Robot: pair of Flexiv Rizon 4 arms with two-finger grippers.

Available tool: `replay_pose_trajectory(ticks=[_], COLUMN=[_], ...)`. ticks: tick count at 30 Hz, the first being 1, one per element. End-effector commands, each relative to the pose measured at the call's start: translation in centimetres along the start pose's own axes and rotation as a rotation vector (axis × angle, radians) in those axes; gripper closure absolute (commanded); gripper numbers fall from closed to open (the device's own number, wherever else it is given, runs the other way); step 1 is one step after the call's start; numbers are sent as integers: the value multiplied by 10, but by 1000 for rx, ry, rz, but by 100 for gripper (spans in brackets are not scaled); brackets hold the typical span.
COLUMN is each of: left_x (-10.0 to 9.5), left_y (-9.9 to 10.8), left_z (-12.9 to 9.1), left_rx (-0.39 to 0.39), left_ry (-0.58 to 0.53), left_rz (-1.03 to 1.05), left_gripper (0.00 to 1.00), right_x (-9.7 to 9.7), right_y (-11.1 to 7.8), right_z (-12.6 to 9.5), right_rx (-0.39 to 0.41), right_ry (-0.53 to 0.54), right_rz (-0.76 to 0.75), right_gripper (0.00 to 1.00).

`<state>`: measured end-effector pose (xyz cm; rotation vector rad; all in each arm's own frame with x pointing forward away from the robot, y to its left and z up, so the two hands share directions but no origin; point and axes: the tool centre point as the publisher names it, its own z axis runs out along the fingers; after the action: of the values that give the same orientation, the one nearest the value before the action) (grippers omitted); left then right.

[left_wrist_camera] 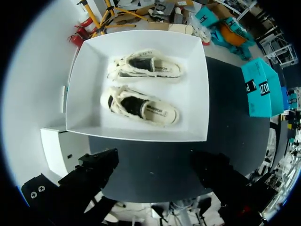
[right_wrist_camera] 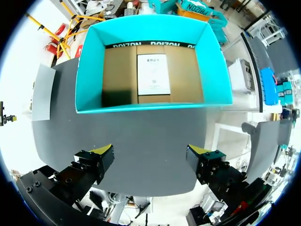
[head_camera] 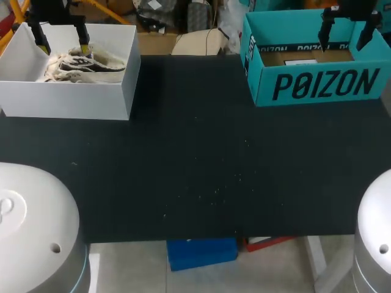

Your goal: Take the shoe out of the shoebox, open the shoe tongue, remove and reinsert the insole, then place the shoe into the shoebox

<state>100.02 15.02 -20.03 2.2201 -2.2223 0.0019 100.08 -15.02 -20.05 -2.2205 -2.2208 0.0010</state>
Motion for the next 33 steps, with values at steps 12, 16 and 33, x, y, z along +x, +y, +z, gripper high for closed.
replay_pose_trajectory(ticks=[12, 16, 33], left_x=[0, -7, -24], left_y=[0, -1, -12], left_z=[0, 7, 13], left_rx=[0, 8, 103], left_ry=[0, -96, 114], left_rz=[0, -24, 1453], left_gripper=[0, 0, 0], right_x=[0, 0, 0], right_y=[0, 0, 0], right_z=[0, 0, 0], right_rx=[0, 0, 0], right_ry=[0, 0, 0], right_rz=[0, 0, 0], right_gripper=[0, 0, 0])
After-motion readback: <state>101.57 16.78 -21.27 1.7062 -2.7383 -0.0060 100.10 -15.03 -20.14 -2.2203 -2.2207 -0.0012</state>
